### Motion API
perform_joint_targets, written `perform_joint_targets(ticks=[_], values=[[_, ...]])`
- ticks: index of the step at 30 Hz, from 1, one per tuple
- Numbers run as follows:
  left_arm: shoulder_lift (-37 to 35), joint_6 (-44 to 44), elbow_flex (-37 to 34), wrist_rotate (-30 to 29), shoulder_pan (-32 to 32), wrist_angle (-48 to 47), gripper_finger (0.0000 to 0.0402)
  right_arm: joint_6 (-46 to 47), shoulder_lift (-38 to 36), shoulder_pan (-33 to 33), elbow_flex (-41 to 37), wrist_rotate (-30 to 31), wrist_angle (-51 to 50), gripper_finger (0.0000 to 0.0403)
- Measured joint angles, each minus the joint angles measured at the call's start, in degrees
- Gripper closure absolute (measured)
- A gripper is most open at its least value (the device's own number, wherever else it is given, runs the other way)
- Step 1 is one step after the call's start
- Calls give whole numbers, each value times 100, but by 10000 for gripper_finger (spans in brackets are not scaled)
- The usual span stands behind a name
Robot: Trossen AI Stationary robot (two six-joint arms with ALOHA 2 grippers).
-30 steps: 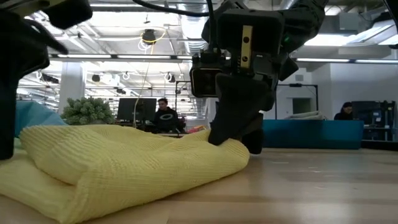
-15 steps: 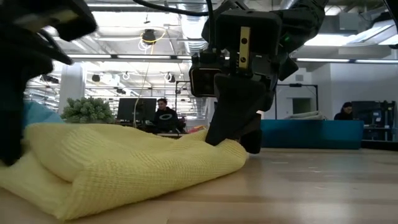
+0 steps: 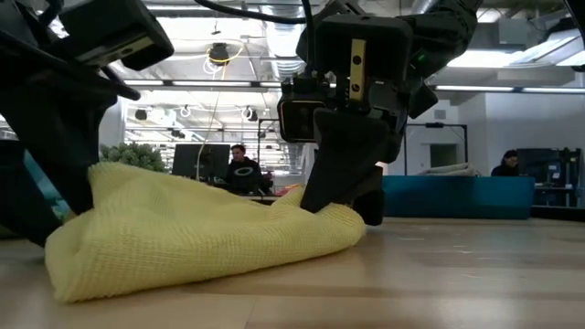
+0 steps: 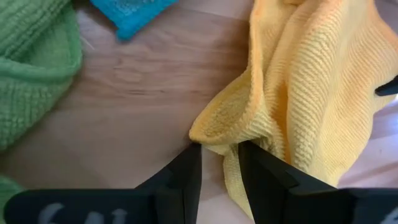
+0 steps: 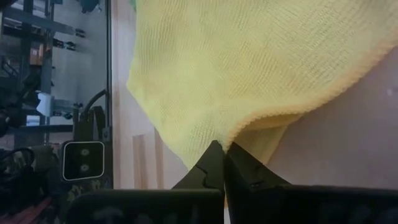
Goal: Fold microfiber towels
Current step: Fold the yellow microfiber cloth
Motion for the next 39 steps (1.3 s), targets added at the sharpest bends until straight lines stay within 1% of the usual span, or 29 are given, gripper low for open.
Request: perform_joint_targets(ticks=[6,11,14,18,19,22,25,31,36,39], values=[[5,176,0,-18,129,-65,304,21,0,0,0,0,2,391],[176,217,28,-71,204,-34,307,65,0,-17,0,0,2,389],[246,229,25,-90,202,40,332,69,0,-52,0,-2,12,390],[260,257,22,-83,183,-26,387,71,0,-119,0,-4,19,391],[262,257,22,-91,167,-34,394,71,0,-135,0,-11,18,390],[270,257,22,-121,128,-42,396,67,0,-190,0,-22,17,389],[245,252,66,-316,59,-119,399,66,-12,-231,0,-29,37,394],[156,256,87,-371,17,-329,401,34,-200,-236,7,-172,23,398],[76,259,113,-615,-11,-381,401,14,-392,-234,11,-168,-7,398],[45,384,238,-662,-17,-495,401,12,-489,-247,13,-166,2,398]])
